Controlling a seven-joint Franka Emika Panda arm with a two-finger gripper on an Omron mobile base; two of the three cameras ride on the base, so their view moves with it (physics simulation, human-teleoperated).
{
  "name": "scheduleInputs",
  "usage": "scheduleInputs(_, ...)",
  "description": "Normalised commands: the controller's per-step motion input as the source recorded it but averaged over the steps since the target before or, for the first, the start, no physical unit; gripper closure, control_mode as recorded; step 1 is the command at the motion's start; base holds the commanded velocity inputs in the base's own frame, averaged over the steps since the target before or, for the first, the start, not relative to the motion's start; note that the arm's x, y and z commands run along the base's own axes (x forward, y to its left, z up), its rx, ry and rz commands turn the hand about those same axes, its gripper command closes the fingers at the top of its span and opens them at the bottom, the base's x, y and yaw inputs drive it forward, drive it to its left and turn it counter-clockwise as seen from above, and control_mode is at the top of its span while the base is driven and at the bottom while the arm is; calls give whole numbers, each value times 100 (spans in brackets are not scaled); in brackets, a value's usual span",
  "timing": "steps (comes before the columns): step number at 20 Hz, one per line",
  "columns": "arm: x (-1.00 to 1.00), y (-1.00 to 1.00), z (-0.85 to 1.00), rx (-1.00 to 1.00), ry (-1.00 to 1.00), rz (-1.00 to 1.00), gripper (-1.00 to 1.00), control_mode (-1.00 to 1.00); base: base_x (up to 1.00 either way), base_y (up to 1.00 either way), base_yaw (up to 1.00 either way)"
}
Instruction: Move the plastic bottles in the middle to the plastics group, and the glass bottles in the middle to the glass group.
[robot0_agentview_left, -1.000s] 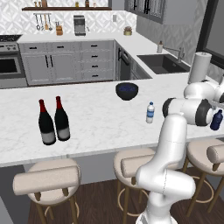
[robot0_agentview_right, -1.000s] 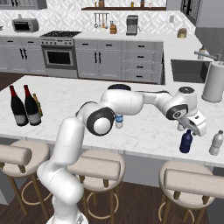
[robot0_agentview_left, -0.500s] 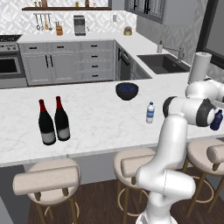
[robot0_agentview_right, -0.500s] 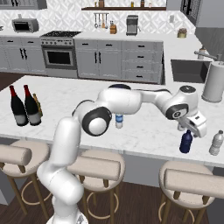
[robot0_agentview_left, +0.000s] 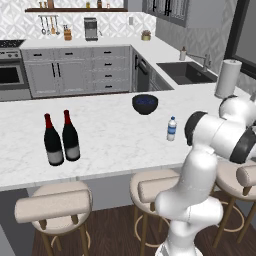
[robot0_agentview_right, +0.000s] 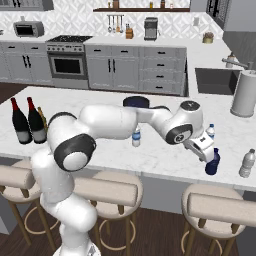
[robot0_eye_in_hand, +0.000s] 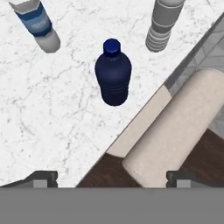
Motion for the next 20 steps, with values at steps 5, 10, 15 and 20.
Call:
scheduleInputs(5, -7, 96, 19, 0, 0, 19, -100, -100, 0, 0, 0)
scheduleInputs(10, 0, 90, 14, 0, 5, 32, -100, -100, 0, 0, 0)
scheduleInputs(15, 4, 82, 24, 0, 0, 31, -100, -100, 0, 0, 0)
scheduleInputs(20, 13, 76, 33, 0, 0, 19, -100, -100, 0, 0, 0)
